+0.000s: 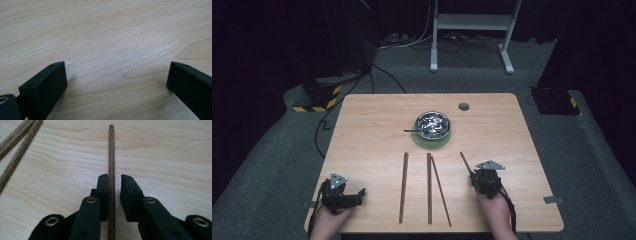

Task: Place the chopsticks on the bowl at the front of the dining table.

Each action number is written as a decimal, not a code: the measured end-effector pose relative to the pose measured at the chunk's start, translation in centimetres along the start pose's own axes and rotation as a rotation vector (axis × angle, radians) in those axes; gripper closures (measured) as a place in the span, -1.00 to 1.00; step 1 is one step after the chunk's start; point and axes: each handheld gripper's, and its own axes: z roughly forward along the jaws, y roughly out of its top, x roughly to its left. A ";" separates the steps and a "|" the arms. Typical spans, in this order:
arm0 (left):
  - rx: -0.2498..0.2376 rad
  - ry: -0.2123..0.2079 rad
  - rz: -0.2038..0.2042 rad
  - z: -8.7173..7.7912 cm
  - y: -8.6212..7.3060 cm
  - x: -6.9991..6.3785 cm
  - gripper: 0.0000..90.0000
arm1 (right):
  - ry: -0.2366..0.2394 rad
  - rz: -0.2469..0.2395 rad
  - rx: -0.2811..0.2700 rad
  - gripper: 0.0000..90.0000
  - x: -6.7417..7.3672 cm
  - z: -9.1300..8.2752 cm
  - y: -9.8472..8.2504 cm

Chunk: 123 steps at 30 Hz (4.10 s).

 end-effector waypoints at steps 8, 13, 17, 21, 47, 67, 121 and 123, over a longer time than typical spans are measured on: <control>0.000 0.002 0.001 0.0 0.0 0.0 -0.93 | 0.011 0.011 0.000 0.52 -0.5 -1.3 -0.9; -0.001 0.000 0.001 0.0 0.0 0.0 -0.93 | 0.023 0.005 0.017 0.50 -0.5 -1.6 -1.0; 0.000 -0.001 0.001 0.0 0.0 0.0 -0.93 | 0.008 -0.006 0.053 0.49 -0.4 -1.3 -0.5; -0.002 -0.003 0.005 0.0 0.0 0.0 -0.92 | 0.019 -0.013 0.081 0.49 -0.4 -0.9 -0.1; -0.003 -0.003 0.007 0.0 0.0 0.0 -0.90 | -0.018 -0.064 0.150 0.86 0.4 0.2 1.5; -0.008 -0.013 0.011 0.0 0.0 0.0 -0.88 | 0.009 -0.080 0.012 0.86 0.9 -2.6 4.9; -0.007 -0.015 0.015 0.0 0.0 0.0 -0.88 | 0.084 -0.117 0.009 0.87 5.5 6.0 16.4; -0.007 -0.016 0.015 0.0 0.0 0.0 -0.88 | 0.088 -0.109 0.015 0.87 5.7 6.4 16.8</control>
